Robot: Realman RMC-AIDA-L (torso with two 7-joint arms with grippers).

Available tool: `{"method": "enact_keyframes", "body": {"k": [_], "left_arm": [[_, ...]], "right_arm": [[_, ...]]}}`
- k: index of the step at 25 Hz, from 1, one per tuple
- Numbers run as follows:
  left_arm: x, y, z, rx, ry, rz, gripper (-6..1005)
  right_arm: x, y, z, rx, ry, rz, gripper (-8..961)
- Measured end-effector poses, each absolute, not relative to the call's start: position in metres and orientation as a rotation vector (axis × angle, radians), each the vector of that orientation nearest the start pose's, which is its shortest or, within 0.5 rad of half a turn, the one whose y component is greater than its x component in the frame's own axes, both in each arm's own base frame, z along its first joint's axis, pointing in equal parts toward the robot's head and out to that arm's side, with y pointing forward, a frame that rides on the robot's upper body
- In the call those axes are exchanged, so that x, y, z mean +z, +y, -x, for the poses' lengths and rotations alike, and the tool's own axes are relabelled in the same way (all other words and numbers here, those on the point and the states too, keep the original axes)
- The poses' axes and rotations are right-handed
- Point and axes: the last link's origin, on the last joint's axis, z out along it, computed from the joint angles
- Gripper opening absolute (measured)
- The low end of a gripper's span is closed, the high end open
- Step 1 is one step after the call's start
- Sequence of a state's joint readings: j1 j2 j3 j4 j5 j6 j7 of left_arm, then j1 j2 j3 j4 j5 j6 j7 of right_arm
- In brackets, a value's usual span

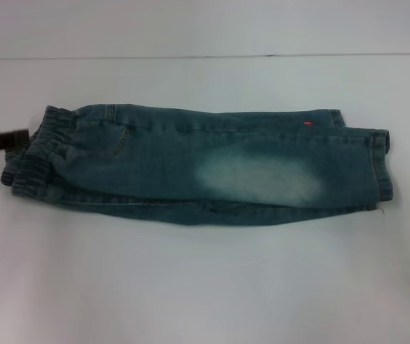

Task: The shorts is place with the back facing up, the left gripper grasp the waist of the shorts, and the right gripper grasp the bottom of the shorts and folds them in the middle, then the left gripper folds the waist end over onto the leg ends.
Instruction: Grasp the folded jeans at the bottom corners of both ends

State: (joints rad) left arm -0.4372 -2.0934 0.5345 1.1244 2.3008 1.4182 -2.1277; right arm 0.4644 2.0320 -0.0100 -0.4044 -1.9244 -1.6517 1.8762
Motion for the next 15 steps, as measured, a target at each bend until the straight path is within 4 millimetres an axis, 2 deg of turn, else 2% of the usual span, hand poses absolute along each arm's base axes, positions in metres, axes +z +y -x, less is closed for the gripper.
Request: {"method": "enact_keyframes", "body": {"k": [6, 13, 15], "left_arm": [[0.099, 0.332, 0.314, -0.349, -1.344, 2.142, 656], [0.094, 0.335, 0.315, -0.274, -1.452, 2.102, 915], [0.094, 0.337, 0.315, -0.265, -1.466, 2.092, 951]], "right_arm": [[0.047, 0.294, -0.316, 1.436, 1.272, 1.941, 624], [0.023, 0.289, -0.306, 1.266, 1.126, 2.187, 790], [0.019, 0.287, -0.305, 1.248, 1.099, 2.211, 712]]}}
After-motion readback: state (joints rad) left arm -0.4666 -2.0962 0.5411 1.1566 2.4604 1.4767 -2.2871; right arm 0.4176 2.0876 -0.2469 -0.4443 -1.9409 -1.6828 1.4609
